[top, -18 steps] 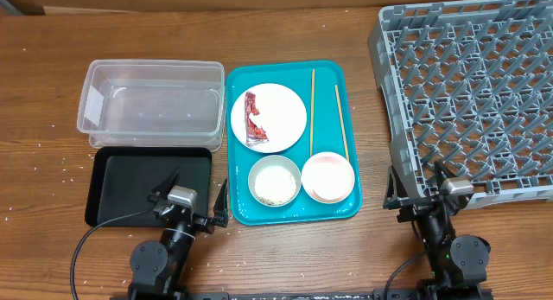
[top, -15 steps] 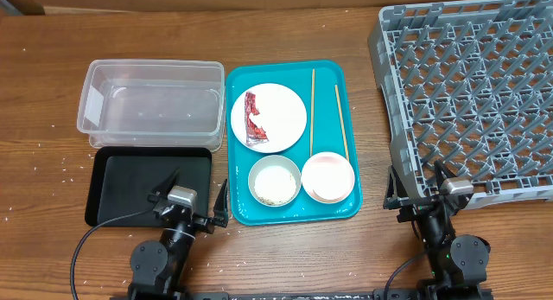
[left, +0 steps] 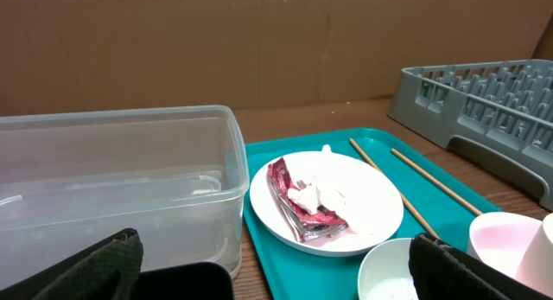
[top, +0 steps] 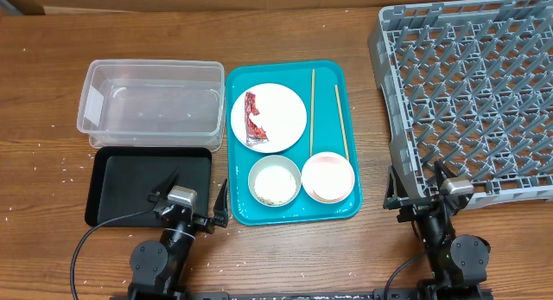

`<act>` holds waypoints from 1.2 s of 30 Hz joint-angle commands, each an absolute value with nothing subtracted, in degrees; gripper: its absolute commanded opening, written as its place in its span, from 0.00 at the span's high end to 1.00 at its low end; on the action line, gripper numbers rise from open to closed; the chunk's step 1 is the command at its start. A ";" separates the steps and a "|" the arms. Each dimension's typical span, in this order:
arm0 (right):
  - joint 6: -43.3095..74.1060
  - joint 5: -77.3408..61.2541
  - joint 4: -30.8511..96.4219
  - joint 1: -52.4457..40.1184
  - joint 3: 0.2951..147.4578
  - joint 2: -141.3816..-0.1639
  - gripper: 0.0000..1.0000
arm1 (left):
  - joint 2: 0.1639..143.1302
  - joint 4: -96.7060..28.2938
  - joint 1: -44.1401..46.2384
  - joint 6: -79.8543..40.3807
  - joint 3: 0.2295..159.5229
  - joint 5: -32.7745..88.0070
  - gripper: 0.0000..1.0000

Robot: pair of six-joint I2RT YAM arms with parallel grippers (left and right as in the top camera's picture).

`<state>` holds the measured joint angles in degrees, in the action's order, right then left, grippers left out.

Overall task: Sort waste into correct bins and load items into the dishwasher
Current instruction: 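Raise both grippers from rest toward the teal tray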

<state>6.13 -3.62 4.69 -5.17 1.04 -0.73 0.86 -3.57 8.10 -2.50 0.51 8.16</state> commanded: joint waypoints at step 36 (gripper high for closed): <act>9.19 -12.99 26.39 -4.91 33.89 -14.28 0.00 | 8.40 -2.09 7.51 -8.99 22.26 21.06 0.00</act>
